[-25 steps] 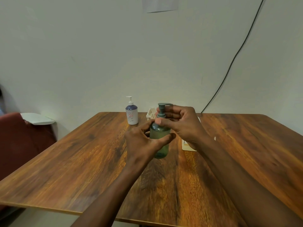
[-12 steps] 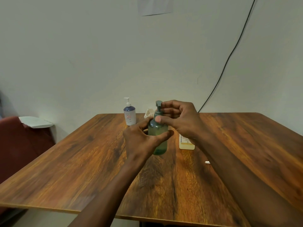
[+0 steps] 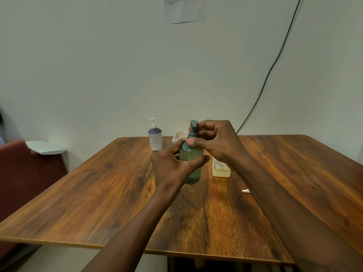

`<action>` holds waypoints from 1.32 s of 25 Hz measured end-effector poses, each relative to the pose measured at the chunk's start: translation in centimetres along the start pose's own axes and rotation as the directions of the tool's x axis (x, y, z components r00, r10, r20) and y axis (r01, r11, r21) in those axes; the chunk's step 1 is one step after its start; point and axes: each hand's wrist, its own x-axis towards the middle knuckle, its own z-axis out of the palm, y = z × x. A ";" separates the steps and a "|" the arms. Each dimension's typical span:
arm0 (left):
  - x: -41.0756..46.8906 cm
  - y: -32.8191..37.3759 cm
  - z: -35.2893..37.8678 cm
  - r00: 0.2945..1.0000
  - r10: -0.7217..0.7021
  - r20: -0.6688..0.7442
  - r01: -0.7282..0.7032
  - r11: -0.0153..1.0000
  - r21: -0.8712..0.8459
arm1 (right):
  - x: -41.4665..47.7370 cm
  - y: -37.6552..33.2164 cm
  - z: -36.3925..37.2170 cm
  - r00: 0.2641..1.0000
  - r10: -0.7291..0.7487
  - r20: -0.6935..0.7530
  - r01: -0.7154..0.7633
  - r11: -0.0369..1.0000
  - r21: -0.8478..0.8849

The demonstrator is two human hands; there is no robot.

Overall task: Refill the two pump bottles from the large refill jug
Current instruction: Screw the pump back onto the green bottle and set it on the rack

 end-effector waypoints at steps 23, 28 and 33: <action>24.3 -19.2 21.6 0.947 -0.290 0.135 0.239 0.922 0.306 | 29.3 17.9 -4.4 0.974 0.043 -0.222 -0.130 0.908 -0.397; 26.2 -25.2 27.1 0.885 -0.406 0.230 0.324 0.889 0.323 | 33.0 25.5 -4.9 0.969 0.129 -0.210 -0.204 0.897 -0.391; 25.9 -28.7 30.4 0.833 -0.463 0.302 0.359 0.869 0.342 | 34.0 30.4 -5.1 0.956 0.213 -0.201 -0.275 0.887 -0.371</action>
